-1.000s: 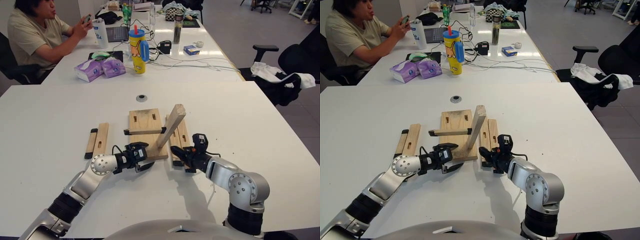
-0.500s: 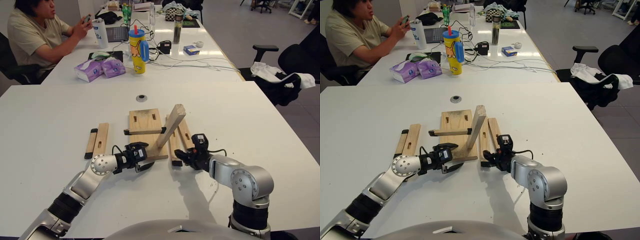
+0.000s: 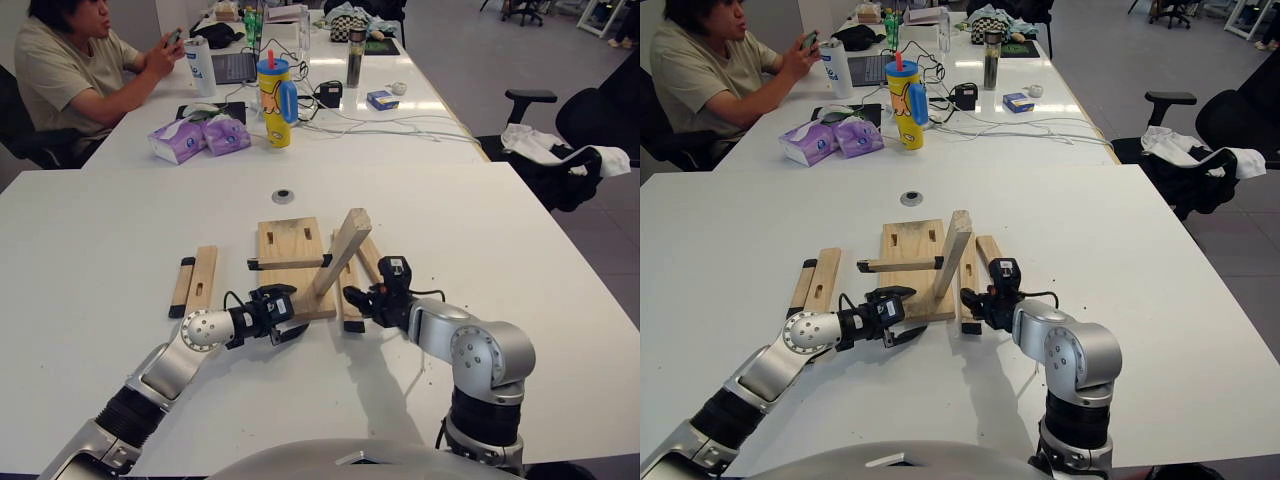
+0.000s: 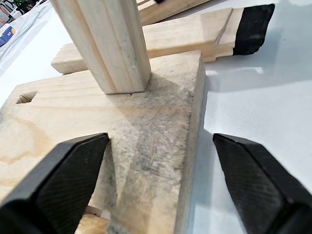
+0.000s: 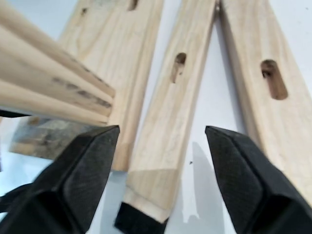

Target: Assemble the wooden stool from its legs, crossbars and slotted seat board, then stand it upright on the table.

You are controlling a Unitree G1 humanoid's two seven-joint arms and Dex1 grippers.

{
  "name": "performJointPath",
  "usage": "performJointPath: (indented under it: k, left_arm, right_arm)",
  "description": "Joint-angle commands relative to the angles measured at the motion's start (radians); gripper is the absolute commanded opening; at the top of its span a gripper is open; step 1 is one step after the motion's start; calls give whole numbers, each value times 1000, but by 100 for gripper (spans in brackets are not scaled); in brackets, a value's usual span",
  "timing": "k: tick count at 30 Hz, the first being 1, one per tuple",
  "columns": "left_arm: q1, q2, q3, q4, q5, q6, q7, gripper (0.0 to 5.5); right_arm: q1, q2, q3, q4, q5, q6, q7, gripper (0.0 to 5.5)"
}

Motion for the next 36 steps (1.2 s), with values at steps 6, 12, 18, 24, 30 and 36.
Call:
performJointPath:
  k: [6,12,18,24,30,36]
  left_arm:
    - [99,38,-130,163,180,133,15,397]
    - [64,-5,-146,187,218,143,93,397]
    - [59,-40,-154,207,229,147,122,397]
    - [42,-48,-153,233,235,132,120,397]
    - [3,-52,-126,271,216,57,124,397]
    - [-22,-33,-92,245,205,-36,129,397]
  right_arm:
    - [-8,2,51,117,-62,-114,-18,328]
    - [-24,-55,150,117,-108,-121,-27,328]
    - [-34,-101,217,119,-150,-137,-24,328]
    - [1,-77,210,173,-164,-235,-17,302]
    - [26,-44,187,168,-157,-289,-24,203]
    - [3,-6,127,160,-164,-412,-43,203]
